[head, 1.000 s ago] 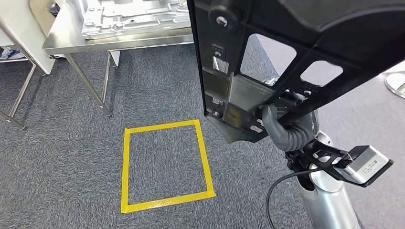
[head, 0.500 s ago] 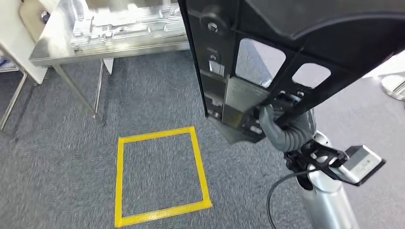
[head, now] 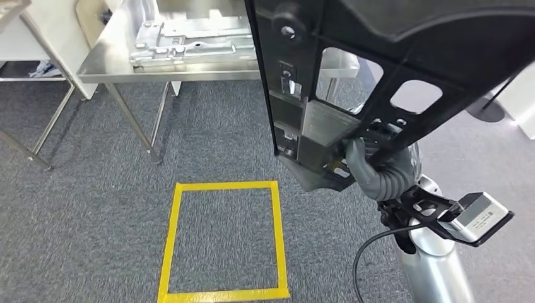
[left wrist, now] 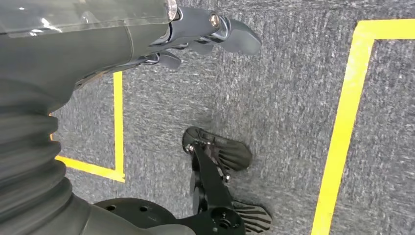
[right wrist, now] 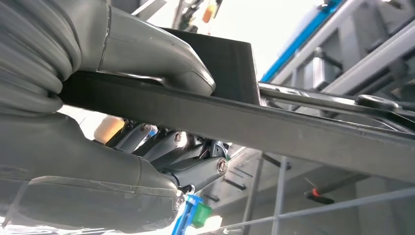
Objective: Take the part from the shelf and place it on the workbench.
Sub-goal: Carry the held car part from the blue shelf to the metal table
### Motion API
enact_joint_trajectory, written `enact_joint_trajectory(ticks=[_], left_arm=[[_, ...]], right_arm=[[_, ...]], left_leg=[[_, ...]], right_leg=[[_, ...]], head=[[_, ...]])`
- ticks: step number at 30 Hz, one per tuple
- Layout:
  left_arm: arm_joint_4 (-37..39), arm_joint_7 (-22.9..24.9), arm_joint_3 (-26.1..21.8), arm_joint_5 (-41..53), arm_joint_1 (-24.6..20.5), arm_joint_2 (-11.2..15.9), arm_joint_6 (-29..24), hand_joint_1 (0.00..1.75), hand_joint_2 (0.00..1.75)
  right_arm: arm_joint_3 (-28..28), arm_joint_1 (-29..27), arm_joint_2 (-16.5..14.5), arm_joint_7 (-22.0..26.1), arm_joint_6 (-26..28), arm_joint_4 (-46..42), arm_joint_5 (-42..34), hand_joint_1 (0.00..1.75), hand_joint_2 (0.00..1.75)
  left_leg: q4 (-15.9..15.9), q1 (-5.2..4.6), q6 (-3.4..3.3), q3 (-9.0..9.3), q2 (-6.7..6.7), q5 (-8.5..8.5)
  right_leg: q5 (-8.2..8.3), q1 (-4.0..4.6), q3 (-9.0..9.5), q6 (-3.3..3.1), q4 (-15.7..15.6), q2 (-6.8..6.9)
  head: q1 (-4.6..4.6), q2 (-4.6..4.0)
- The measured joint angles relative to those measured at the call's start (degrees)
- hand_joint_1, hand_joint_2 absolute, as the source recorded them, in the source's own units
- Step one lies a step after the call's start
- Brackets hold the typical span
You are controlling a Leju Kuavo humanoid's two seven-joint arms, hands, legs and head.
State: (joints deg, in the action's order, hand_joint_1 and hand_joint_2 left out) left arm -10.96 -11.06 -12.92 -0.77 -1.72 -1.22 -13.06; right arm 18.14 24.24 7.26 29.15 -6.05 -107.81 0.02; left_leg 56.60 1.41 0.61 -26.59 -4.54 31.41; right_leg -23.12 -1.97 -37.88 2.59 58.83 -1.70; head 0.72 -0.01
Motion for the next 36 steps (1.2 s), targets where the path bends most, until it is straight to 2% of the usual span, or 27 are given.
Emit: enact_joint_trajectory(ticks=[2,4,5,6,8,9,10,11,12,13,14,15,16,18,20,21,23,24,25,26,28,29,30,32,34,36], left_arm=[[0.0,0.0,0.0,0.0,0.0,0.0,0.0,0.0,1.75],[0.0,0.0,0.0,0.0,0.0,0.0,0.0,0.0,1.75],[0.0,0.0,0.0,0.0,0.0,0.0,0.0,0.0,1.75],[0.0,0.0,0.0,0.0,-0.2,0.0,0.0,0.0,1.75],[0.0,0.0,0.0,0.1,-0.3,0.0,0.0,0.0,1.75],[0.0,0.0,0.0,0.1,-0.3,0.0,0.0,0.0,1.75],[0.0,0.0,0.0,0.2,-0.1,0.0,0.0,0.0,1.75],[0.0,0.0,0.0,0.2,0.1,0.0,0.0,0.0,1.75],[0.0,0.1,0.0,0.2,0.2,0.0,0.1,0.0,1.75],[0.0,0.1,0.0,0.2,0.4,0.1,0.1,0.0,1.75],[0.0,0.1,0.0,0.3,0.4,0.2,0.1,0.0,1.75],[0.0,0.1,0.0,0.3,0.4,0.3,0.1,0.0,1.75],[0.0,0.1,0.0,0.3,0.3,0.3,0.1,0.0,1.75],[0.0,0.1,0.0,0.4,0.1,0.3,0.0,0.0,1.75],[0.0,0.1,0.0,0.4,0.0,0.3,0.0,0.0,1.75],[0.0,0.1,-0.1,0.4,-0.1,0.3,0.0,0.0,1.75],[0.0,0.1,-0.2,0.4,-0.2,0.3,0.0,0.0,1.75],[0.0,0.0,-0.2,0.4,-0.3,0.3,0.0,0.0,1.75],[0.0,0.0,-0.3,0.3,-0.2,0.3,0.0,0.0,1.75],[0.0,0.0,-0.3,0.3,-0.2,0.2,0.0,0.0,1.75],[0.0,-0.1,-0.4,0.2,-0.1,0.2,0.0,0.0,1.75],[0.0,-0.1,-0.4,0.1,-0.2,0.1,0.0,0.0,1.75],[0.0,-0.2,-0.5,0.1,-0.2,0.1,0.0,0.0,1.75],[0.0,-0.2,-0.8,0.0,-0.2,0.1,0.0,0.0,1.75],[0.0,-0.3,-1.1,0.0,-0.1,0.1,0.0,0.0,1.75],[0.0,-0.3,-1.3,0.0,-0.2,0.0,0.0,0.0,1.75]], right_arm=[[0.0,0.1,0.0,0.0,0.0,0.1,0.0,1.75,1.75],[0.0,0.3,0.0,0.0,0.0,0.1,0.0,1.75,1.75],[0.0,0.3,-0.1,0.0,0.0,0.1,0.0,1.75,1.75],[0.0,0.4,-0.1,0.0,0.0,0.1,0.1,1.75,1.75],[0.0,0.3,-0.1,0.0,0.0,0.1,0.4,1.75,1.75],[0.0,0.3,-0.1,0.0,0.0,0.1,0.8,1.75,1.75],[0.0,0.3,-0.1,0.0,0.1,0.2,1.1,1.75,1.75],[0.0,0.3,-0.1,0.0,0.2,0.2,1.4,1.75,1.75],[0.0,0.3,-0.1,0.0,0.3,0.2,1.6,1.75,1.75],[0.0,0.3,-0.1,0.0,0.4,0.2,1.7,1.75,1.75],[0.0,0.2,-0.1,0.0,0.4,0.2,1.7,1.75,1.75],[0.1,0.2,-0.1,0.0,0.5,0.2,1.7,1.75,1.75],[0.1,0.2,-0.1,0.0,0.6,0.3,1.7,1.75,1.75],[0.2,0.3,-0.1,-0.2,0.7,0.3,1.7,1.75,1.75],[0.2,0.7,0.0,-0.2,0.7,0.3,1.6,1.75,1.75],[0.2,0.9,0.0,-0.2,0.7,0.4,1.5,1.75,1.75],[0.3,1.0,0.0,-0.2,0.7,0.7,1.5,1.75,1.75],[0.4,1.0,0.0,-0.2,0.7,0.8,1.5,1.75,1.75],[0.4,1.0,0.0,-0.2,0.8,1.0,1.5,1.75,1.75],[0.5,0.9,0.0,-0.1,0.8,1.2,1.5,1.75,1.75],[0.6,0.9,0.0,0.0,0.8,1.5,1.5,1.75,1.75],[0.6,0.9,0.0,0.1,0.8,1.7,1.5,1.75,1.75],[0.7,0.9,0.0,0.2,0.9,1.8,1.5,1.75,1.75],[0.8,0.9,0.0,0.4,0.9,2.1,1.5,1.75,1.75],[1.0,0.9,-0.1,0.5,0.9,2.2,1.5,1.75,1.75],[1.1,1.1,-0.1,0.6,0.9,2.2,1.5,1.75,1.75]], left_leg=[[-0.2,0.09,0.87,0.66,-0.32,0.21],[2.0,0.18,1.36,0.27,1.04,-0.26],[4.8,0.2,1.52,-1.21,2.05,-0.31],[8.6,0.19,1.65,-3.65,3.11,0.2],[15.6,0.1,1.75,-9.25,3.91,3.11],[17.2,0.01,1.65,-11.33,3.98,4.72],[17.0,-0.14,1.39,-12.45,4.01,5.24],[15.1,-0.36,0.95,-12.84,4.04,4.24],[11.8,-0.68,0.29,-12.63,4.11,1.54],[8.1,-1.12,-0.51,-12.28,4.23,-2.36],[5.2,-1.5,-1.14,-11.9,4.29,-5.52],[3.3,-1.84,-1.55,-11.58,4.37,-7.79],[2.3,-2.04,-1.76,-11.38,4.37,-8.75],[1.5,-1.95,-1.98,-10.3,4.24,-8.47],[0.5,-1.68,-2.42,-8.96,4.08,-8.27],[0.2,-1.56,-2.56,-8.44,4.0,-8.1],[0.1,-1.49,-2.69,-7.79,3.73,-7.5],[0.1,-1.43,-2.61,-7.47,3.54,-7.14],[0.2,-1.37,-2.49,-7.08,3.35,-6.78],[0.2,-1.27,-2.34,-6.58,3.17,-6.37],[0.4,-1.13,-1.9,-5.48,2.88,-5.48],[0.5,-1.12,-1.61,-5.15,2.75,-5.08],[0.6,-1.13,-1.24,-5.01,2.67,-4.74],[1.0,-1.2,-0.42,-4.93,2.59,-4.56],[2.1,-1.13,0.16,-4.97,2.95,-4.04],[6.1,-0.97,0.55,-6.8,3.55,-1.7]], right_leg=[[-0.53,0.3,0.54,-1.12,-0.3,0.36],[-1.15,0.33,2.04,-2.11,-0.8,1.01],[-1.54,0.39,2.91,-2.48,-1.0,1.36],[-2.08,0.55,3.7,-2.81,-1.2,1.77],[-3.27,0.97,5.01,-3.26,-1.3,2.38],[-3.95,1.2,5.78,-3.43,-1.3,2.57],[-4.61,1.42,6.64,-3.53,-1.3,2.64],[-5.35,1.65,7.61,-3.63,-1.3,2.71],[-6.09,1.87,8.58,-3.71,-1.4,2.78],[-6.78,2.11,9.42,-3.73,-1.3,2.84],[-7.34,2.27,10.04,-3.66,-1.4,2.83],[-7.81,2.37,10.43,-3.5,-1.6,2.8],[-7.98,2.42,10.69,-3.21,-1.5,2.76],[-7.94,2.37,10.93,-2.55,-1.1,2.66],[-8.23,2.21,9.54,-2.0,2.4,2.4],[-9.16,2.06,7.7,-1.75,5.6,2.22],[-12.12,1.69,2.87,-1.16,12.4,2.0],[-13.1,1.46,0.91,-0.92,14.3,1.97],[-12.87,1.25,-0.18,-0.72,14.4,1.97],[-11.13,1.05,-0.26,-0.55,12.5,1.97],[-5.29,0.77,1.66,-0.4,5.0,1.9],[-3.72,0.8,2.58,-0.56,1.8,1.85],[-2.83,0.91,3.14,-0.88,-0.1,1.79],[-3.02,1.16,3.4,-1.83,-0.9,1.75],[-2.48,1.01,4.04,-2.57,-1.1,1.84],[-2.58,0.91,4.67,-3.1,-1.3,2.0]], head=[[-0.04,0.0],[-0.2,0.0],[-0.39,-0.01],[-0.57,0.0],[-0.81,0.0],[-0.82,0.01],[-0.83,0.01],[-0.84,0.01],[-0.85,0.01],[-0.84,0.01],[-0.81,0.01],[-0.79,0.01],[-0.75,0.0],[-0.76,0.01],[-0.74,0.0],[-0.73,0.0],[-0.73,0.01],[-0.72,0.01],[-0.72,0.0],[-0.71,0.0],[-0.7,0.0],[-0.72,0.0],[-0.76,0.01],[-0.86,0.01],[-0.94,0.0],[-1.21,0.0]])
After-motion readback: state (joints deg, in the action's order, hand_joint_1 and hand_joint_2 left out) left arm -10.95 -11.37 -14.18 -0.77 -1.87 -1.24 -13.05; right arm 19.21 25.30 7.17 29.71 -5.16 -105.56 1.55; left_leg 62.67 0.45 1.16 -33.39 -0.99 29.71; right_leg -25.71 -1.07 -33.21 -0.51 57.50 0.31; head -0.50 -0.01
